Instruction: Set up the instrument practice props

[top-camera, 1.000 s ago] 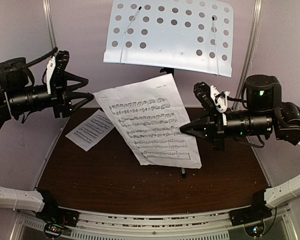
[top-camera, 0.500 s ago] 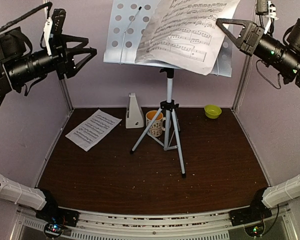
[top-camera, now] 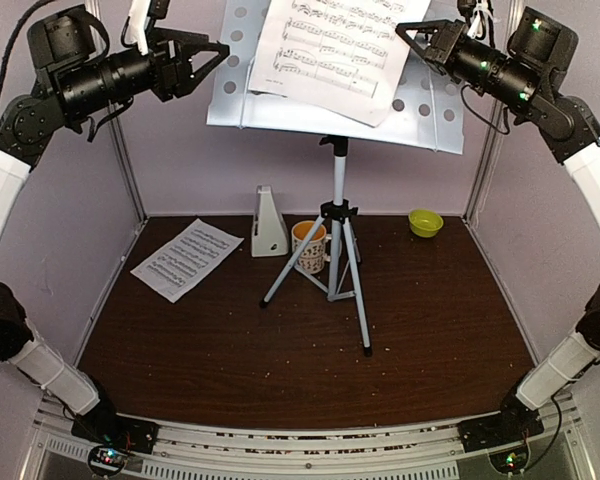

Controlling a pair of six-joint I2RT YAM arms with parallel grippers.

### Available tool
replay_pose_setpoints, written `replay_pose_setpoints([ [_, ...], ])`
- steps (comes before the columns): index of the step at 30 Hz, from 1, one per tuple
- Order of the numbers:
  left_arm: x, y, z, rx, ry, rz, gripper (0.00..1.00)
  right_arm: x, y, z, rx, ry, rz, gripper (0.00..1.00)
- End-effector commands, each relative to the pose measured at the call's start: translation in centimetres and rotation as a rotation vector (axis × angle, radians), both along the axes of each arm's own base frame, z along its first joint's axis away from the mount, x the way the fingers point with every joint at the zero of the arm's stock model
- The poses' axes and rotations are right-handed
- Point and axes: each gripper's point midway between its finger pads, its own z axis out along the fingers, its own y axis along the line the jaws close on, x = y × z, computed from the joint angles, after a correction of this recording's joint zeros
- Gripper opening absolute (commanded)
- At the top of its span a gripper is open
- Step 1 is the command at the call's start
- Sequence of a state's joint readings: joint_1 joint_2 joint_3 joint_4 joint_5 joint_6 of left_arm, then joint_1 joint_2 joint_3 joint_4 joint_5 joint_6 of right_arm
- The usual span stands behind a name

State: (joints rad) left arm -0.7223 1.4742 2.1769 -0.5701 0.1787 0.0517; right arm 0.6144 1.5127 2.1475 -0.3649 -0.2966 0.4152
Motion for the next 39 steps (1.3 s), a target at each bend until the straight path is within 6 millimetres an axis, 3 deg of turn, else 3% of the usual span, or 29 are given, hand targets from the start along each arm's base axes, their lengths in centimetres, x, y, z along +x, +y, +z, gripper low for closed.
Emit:
replay_pose_setpoints([
  [1, 1.7, 0.1, 1.0, -0.039, 0.009, 0.059, 0.58, -0.4, -2.7, 1.3, -0.019, -0.024, -0.118, 0.0],
  [9, 3.7, -1.7, 0.2, -0.035, 0.021, 0.056, 0.51, 0.0, -4.6, 0.4, -0.1, -0.027, -0.245, 0.0],
  [17, 4.8, -2.6, 0.8, -0.066, 0.02, 0.056, 0.43, 0.5, -4.5, 0.4, -0.11, -0.031, -0.259, 0.0],
  [32, 5.2, -4.7, -0.1, -0.051, 0.03, 0.077, 0.46, 1.2, -3.7, -0.2, -0.124, -0.031, -0.247, 0.0],
  [39, 6.3, -4.6, -0.5, -0.052, 0.04, 0.127, 0.33, 1.4, -3.0, -0.4, -0.125, -0.028, -0.241, 0.0],
])
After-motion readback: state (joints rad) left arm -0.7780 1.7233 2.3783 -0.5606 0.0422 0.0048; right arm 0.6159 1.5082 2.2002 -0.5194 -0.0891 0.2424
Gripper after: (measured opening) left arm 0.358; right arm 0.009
